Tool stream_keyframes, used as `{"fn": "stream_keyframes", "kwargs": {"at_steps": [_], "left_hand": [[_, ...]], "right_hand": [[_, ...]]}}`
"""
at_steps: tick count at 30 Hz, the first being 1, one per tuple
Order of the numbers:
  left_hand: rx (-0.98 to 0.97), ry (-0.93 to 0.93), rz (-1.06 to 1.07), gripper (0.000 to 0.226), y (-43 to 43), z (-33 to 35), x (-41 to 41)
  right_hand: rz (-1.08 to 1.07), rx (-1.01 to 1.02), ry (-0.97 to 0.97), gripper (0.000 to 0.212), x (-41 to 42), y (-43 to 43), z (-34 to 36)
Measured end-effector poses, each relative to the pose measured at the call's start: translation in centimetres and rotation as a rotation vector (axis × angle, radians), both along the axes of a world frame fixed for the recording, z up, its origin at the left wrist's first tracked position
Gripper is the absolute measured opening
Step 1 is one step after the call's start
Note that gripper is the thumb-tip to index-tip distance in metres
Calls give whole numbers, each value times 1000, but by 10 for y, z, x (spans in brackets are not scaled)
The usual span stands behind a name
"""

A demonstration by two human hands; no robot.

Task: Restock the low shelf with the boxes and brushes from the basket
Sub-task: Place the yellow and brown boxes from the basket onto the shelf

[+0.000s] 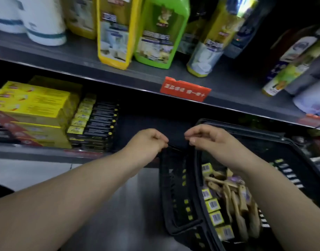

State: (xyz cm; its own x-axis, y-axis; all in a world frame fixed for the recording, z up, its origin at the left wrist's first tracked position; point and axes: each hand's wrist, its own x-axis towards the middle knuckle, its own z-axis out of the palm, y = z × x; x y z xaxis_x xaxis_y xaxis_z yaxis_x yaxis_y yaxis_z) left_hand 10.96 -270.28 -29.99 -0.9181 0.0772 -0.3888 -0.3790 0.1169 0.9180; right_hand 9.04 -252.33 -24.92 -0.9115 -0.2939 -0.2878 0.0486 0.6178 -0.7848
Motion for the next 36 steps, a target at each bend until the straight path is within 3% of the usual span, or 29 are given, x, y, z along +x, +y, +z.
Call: {"fn": "stream_keyframes", "kwargs": {"at_steps": [6,8,11,15,17,21,23,25,29,36], "left_hand": [[-417,599,-220,21,65,5,9],[-419,618,-349,22,88,3,14],[-420,618,-521,19,108,-4,19],[-564,737,-729,15,115,-6,8],[-604,738,-773,15,116,-7,0],[-636,782,-827,14,114,-13,-6],[-666,809,-857,13,113,-15,-5],[-700,816,-881,13,114,-15,-4],[-739,795,-876,14,118,-14,-3],[-836,813,-850,16,123,-16,2]], "right_hand": [[-218,13,-167,13,38,108,-36],[-207,118,-209,11,41,130,-63],[6,432,-240,10,34,154,-106],[178,628,-300,33,24,151,-151],[170,478,-316,39,22,135,-168],[-149,238,-471,64,22,92,-193],[-279,127,-567,66,24,80,-202],[-372,3,-646,56,25,79,-200],[-479,-244,-745,10,26,94,-184],[-447,-87,-666,22,35,84,-187]]}}
